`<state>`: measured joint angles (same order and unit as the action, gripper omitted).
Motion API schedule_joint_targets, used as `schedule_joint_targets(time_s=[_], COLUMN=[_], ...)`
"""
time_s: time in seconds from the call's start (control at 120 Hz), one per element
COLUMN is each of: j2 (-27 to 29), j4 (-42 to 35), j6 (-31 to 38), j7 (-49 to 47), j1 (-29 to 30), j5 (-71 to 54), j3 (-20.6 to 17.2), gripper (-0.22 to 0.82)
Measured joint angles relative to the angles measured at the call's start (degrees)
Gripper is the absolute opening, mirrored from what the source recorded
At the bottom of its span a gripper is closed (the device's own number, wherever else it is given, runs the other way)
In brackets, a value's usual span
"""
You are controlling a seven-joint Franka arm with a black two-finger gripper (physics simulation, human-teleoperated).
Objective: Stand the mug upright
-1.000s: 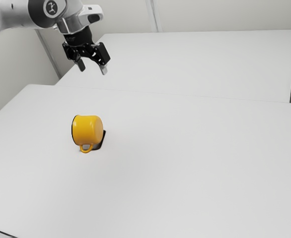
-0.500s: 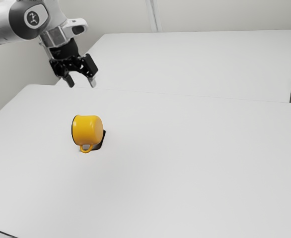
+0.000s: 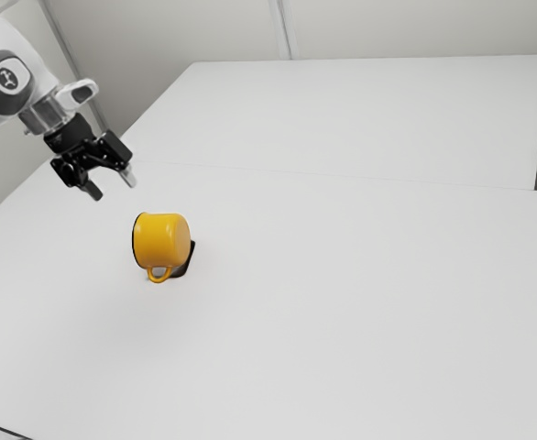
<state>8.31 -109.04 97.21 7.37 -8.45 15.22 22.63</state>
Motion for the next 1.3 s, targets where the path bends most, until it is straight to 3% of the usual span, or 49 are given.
schedule_joint_targets(time_s=[0.35, 0.658, 1.3], j2=[-7.95, -15.88, -29.53], j4=[0.43, 1.8, 7.2], j6=[5.32, 6.16, -2.85], j7=[18.33, 31.23, 44.18], j1=[0.72, 4.88, 14.78], j5=[8.31, 18.4, 35.65], j3=[7.53, 8.02, 7.38], gripper=[0.6, 0.6, 0.6])
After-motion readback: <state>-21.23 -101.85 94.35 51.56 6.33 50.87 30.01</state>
